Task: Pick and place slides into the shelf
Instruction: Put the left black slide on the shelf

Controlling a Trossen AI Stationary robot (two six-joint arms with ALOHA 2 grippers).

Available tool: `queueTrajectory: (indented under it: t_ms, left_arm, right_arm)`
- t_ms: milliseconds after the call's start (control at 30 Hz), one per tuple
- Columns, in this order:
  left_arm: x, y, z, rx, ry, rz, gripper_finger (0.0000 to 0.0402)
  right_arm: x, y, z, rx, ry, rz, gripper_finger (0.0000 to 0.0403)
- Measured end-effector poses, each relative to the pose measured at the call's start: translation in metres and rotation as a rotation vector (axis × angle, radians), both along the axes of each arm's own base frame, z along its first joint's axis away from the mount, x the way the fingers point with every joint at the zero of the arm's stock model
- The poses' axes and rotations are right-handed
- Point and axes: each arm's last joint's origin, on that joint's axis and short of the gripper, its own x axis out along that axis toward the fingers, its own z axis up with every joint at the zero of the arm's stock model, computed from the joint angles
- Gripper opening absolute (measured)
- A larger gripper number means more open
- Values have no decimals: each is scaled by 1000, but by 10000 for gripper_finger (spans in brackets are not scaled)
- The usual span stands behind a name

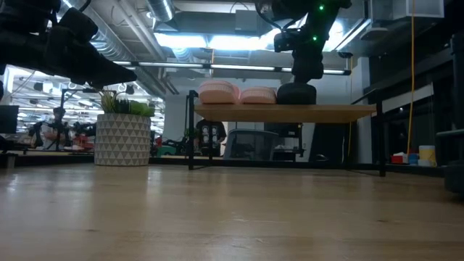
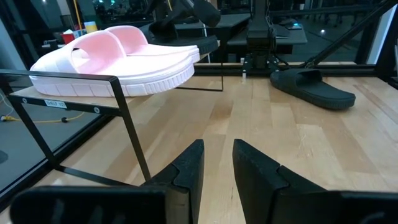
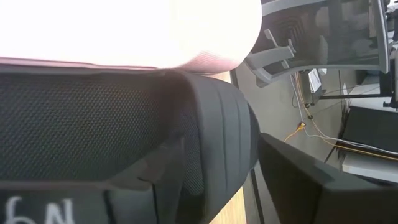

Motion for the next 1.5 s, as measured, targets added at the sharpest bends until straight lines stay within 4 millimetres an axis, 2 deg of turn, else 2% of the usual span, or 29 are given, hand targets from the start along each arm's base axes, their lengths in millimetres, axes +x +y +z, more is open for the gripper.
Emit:
queueTrajectory:
  t_ms: [400, 533, 733, 867, 1033, 1100, 1300, 1500]
  left_arm:
    - [0, 0, 0, 0, 0, 0, 78]
    - [0, 0, 0, 0, 0, 0, 78]
    - [0, 0, 0, 0, 0, 1, 78]
    - [0, 0, 0, -1, 0, 0, 78]
    - [0, 0, 0, -2, 0, 0, 78]
    - [0, 0, 0, -3, -1, 0, 78]
    - [0, 0, 0, -5, -1, 1, 78]
    - [0, 0, 0, -6, -2, 1, 78]
  right_arm:
    - [2, 8, 3, 1, 9, 34, 204]
    - [5, 8, 22, -2, -40, 39, 204]
    - [3, 13, 55, 82, -143, 52, 201]
    - [-7, 14, 57, 125, -92, -2, 158]
    - [-19, 15, 50, 179, -10, -83, 42]
    - [-22, 16, 48, 199, 9, -104, 12]
    - [-23, 14, 47, 289, -9, -98, 5]
    - [-32, 2, 45, 341, -9, -172, 4]
